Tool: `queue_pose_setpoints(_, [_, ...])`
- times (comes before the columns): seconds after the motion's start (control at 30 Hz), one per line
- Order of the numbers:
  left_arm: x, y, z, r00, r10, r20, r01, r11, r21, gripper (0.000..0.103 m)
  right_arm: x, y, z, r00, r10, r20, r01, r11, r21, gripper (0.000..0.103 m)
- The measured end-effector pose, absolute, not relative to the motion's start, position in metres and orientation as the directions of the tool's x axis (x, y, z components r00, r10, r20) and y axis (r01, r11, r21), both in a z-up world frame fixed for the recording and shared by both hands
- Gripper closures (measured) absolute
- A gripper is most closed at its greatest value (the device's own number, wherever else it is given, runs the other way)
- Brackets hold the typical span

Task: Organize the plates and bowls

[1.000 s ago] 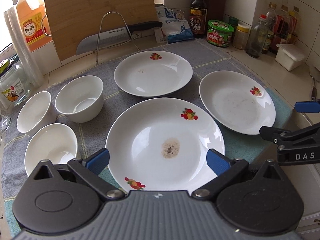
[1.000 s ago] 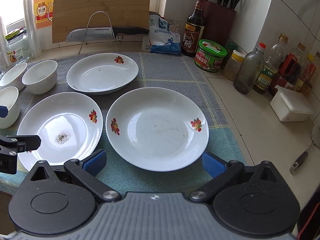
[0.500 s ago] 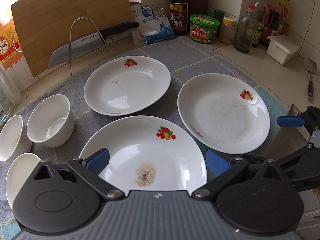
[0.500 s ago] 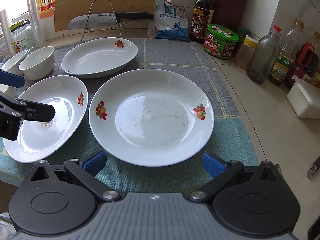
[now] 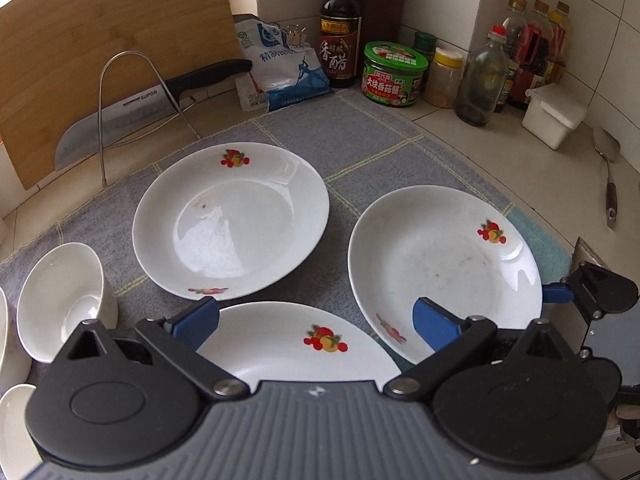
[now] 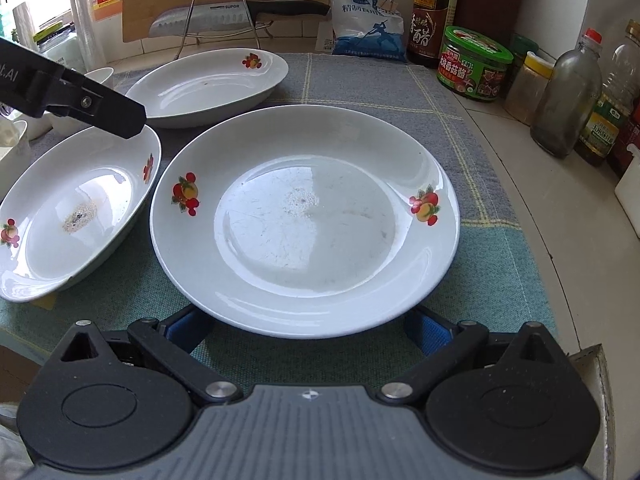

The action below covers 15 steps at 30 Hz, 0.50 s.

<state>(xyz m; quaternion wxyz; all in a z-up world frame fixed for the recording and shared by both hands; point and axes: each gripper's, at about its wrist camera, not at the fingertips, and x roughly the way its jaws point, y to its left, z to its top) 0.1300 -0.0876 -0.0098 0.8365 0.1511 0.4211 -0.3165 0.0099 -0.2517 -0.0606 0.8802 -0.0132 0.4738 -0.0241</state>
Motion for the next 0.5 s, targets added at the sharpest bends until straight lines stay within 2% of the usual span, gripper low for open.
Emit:
queue_pose_setpoints(0.17, [0.145,-0.113,-0.009,0.406,-0.427,-0.808,0.714,0.700,-0.011,0.001,0.002,-0.254,-0.065,0.613,-0.009,-0.790,-0.039,0.998,-0.041,0.000])
queue_pose_setpoints(0.5, [0.173,-0.167,-0.021,0.305,-0.506,-0.807,0.833,0.552,-0.031,0.001,-0.019,-0.261,-0.073,0.711,0.026,-0.703,-0.069,0.997,-0.033,0.000])
